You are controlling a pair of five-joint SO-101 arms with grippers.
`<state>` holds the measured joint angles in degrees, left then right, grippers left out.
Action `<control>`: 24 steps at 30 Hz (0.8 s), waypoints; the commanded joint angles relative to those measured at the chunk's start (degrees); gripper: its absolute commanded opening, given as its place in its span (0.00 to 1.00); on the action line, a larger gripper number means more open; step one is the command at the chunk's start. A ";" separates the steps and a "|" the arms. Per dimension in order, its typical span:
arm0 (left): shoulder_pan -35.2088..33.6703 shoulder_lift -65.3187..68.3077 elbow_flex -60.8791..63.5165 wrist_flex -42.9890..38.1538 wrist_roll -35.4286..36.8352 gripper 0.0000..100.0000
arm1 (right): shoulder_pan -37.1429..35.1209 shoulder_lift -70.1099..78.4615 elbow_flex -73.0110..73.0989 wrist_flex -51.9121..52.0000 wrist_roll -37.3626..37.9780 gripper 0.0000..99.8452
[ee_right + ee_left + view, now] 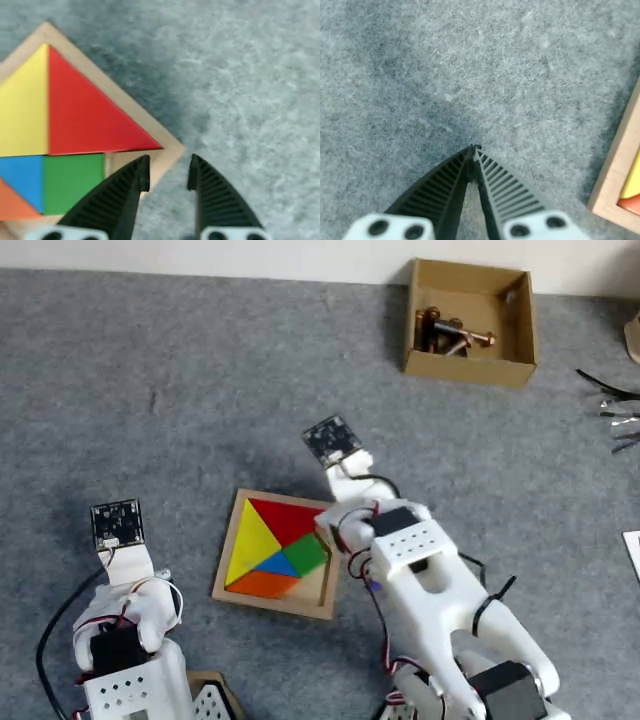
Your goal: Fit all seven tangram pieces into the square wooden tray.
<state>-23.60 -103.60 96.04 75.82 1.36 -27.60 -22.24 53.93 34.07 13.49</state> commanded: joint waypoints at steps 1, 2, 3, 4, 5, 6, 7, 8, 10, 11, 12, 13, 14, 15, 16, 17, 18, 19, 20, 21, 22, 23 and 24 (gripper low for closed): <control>-0.75 -0.31 1.10 0.18 0.62 0.01 | 2.42 -0.04 -2.24 -1.71 1.41 0.03; -0.75 -0.31 1.10 0.18 0.62 0.01 | 2.51 -0.04 -2.24 -1.80 1.41 0.01; -0.75 -0.31 1.10 0.18 0.62 0.01 | 2.51 -0.04 -2.24 -1.80 1.41 0.00; -0.75 -0.31 1.10 0.18 0.62 0.01 | 2.51 -0.04 -2.24 -1.80 1.41 0.00; -0.75 -0.31 1.10 0.18 0.62 0.01 | 2.59 -0.04 -2.24 -1.80 1.41 0.00; -0.75 -0.31 1.10 0.18 0.62 0.01 | 2.59 0.04 -2.15 -1.80 1.41 0.00; -0.75 -0.31 1.10 0.18 0.62 0.01 | 2.59 0.22 -1.63 -1.89 1.41 0.00; -0.75 -0.31 1.10 0.18 0.62 0.01 | 2.59 0.84 -1.10 -2.51 1.41 0.00; -0.75 -0.31 1.10 0.18 0.62 0.01 | 2.51 2.77 0.13 -5.49 1.41 0.00; -0.75 -0.31 1.10 0.18 0.62 0.01 | 2.51 4.00 0.40 -6.64 1.41 0.00; -0.75 -0.31 1.10 0.18 0.62 0.01 | 2.42 5.32 0.57 -6.99 1.41 0.00; -0.75 -0.31 1.10 0.18 0.62 0.01 | 2.42 6.55 0.66 -6.99 1.41 0.00; -0.75 -0.31 1.10 0.18 0.62 0.01 | 2.33 7.43 0.57 -6.99 1.41 0.00; -0.75 -0.31 1.10 0.18 0.62 0.01 | 2.24 8.31 0.57 -6.99 1.41 0.00; -0.75 -0.31 1.10 0.18 0.62 0.01 | 1.89 8.92 0.57 -6.99 1.41 0.00; -0.75 -0.31 1.10 0.18 0.62 0.01 | 1.63 9.36 0.57 -6.99 1.41 0.00; -0.75 -0.31 1.10 0.18 0.62 0.01 | 1.19 9.54 0.57 -6.99 1.41 0.00; -0.75 -0.31 1.10 0.18 0.62 0.01 | 0.66 9.54 0.57 -6.99 1.41 0.00; -0.75 -0.31 1.10 0.18 0.62 0.01 | 0.31 9.54 0.66 -6.99 1.41 0.00; -0.75 -0.31 1.10 0.18 0.62 0.01 | 0.04 9.54 0.66 -6.99 1.41 0.00; -0.75 -0.31 1.10 0.18 0.62 0.01 | -0.04 9.54 0.66 -6.90 1.41 0.00; -0.75 -0.31 1.10 0.18 0.62 0.01 | -0.13 9.54 0.66 -6.90 1.41 0.00; -0.75 -0.31 1.10 0.18 0.62 0.01 | -0.22 9.45 0.66 -6.81 1.41 0.00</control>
<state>-23.60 -103.60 96.04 75.82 1.36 -26.29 -13.54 55.16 28.35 14.20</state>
